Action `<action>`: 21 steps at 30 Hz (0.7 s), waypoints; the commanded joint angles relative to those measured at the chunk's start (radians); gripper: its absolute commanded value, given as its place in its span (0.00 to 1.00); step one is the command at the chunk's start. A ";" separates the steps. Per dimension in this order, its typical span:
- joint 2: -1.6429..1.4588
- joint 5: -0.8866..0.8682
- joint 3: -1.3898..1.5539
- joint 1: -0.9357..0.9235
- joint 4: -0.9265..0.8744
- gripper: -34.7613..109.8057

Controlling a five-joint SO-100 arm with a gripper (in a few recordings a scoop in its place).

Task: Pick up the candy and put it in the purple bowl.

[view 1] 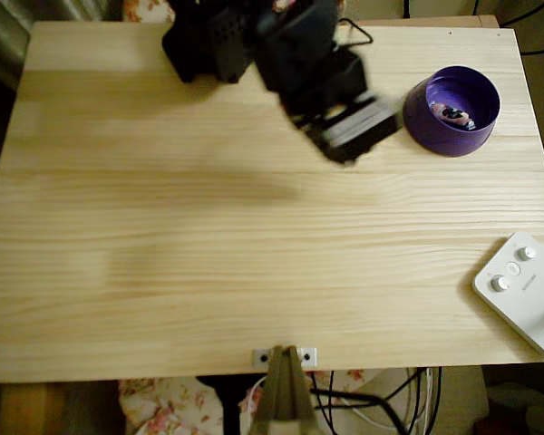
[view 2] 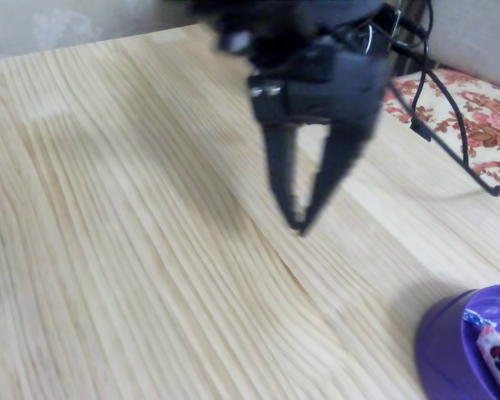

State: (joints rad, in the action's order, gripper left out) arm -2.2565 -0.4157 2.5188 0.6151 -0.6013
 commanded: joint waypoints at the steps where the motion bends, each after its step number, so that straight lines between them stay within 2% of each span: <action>1: -0.144 -0.029 0.051 -0.121 -0.051 0.29; 7: -0.327 -0.054 0.222 -0.287 -0.005 0.24; 16: -0.592 0.041 0.420 -0.488 -0.021 0.24; 19: -0.761 0.071 0.494 -0.545 -0.071 0.23; 21: -0.913 0.112 0.517 -0.578 -0.178 0.23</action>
State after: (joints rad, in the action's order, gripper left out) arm -2.9360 -0.3390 3.0250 0.0844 -0.6719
